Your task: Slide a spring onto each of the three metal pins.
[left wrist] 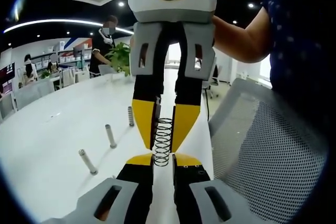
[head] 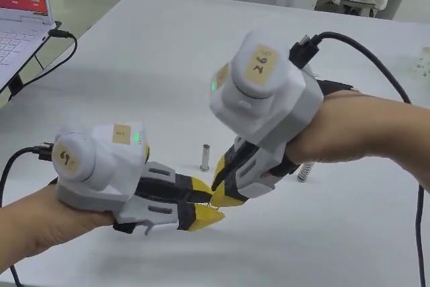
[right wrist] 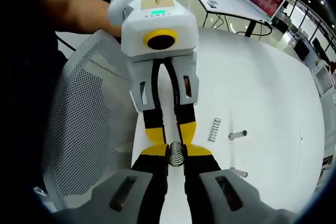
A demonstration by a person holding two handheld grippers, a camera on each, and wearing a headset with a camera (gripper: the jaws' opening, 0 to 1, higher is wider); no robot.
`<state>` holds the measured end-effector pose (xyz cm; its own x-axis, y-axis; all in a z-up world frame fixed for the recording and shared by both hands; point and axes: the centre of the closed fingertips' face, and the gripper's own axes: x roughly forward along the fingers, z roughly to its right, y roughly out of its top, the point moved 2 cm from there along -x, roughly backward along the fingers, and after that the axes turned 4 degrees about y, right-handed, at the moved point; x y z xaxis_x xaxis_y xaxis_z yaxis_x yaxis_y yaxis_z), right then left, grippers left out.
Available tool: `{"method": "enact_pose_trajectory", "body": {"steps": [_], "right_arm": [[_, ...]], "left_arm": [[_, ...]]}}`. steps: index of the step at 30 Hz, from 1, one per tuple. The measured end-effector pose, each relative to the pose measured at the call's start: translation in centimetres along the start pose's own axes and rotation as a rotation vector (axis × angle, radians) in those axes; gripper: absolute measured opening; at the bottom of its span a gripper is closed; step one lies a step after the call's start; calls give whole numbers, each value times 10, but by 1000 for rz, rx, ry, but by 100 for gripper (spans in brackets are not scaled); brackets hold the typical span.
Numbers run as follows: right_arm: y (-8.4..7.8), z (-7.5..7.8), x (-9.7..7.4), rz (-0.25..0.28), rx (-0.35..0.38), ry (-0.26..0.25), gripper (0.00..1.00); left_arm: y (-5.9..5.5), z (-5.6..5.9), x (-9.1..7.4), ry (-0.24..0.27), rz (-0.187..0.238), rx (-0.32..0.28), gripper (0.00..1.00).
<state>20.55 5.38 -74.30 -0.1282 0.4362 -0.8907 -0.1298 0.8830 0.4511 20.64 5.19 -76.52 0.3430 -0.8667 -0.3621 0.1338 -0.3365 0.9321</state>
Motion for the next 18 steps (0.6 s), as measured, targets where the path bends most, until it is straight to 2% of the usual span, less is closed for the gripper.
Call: {"method": "enact_pose_trajectory", "body": {"steps": [8,18], "right_arm": [[-1,3,-3,-6,2,-2,8],[-10,11,-7,-19,22,-12,8]], "left_arm": [[-1,-1,-1,4,1,-14,14],[-4,-6,-4,30,-1,-43,27]]}}
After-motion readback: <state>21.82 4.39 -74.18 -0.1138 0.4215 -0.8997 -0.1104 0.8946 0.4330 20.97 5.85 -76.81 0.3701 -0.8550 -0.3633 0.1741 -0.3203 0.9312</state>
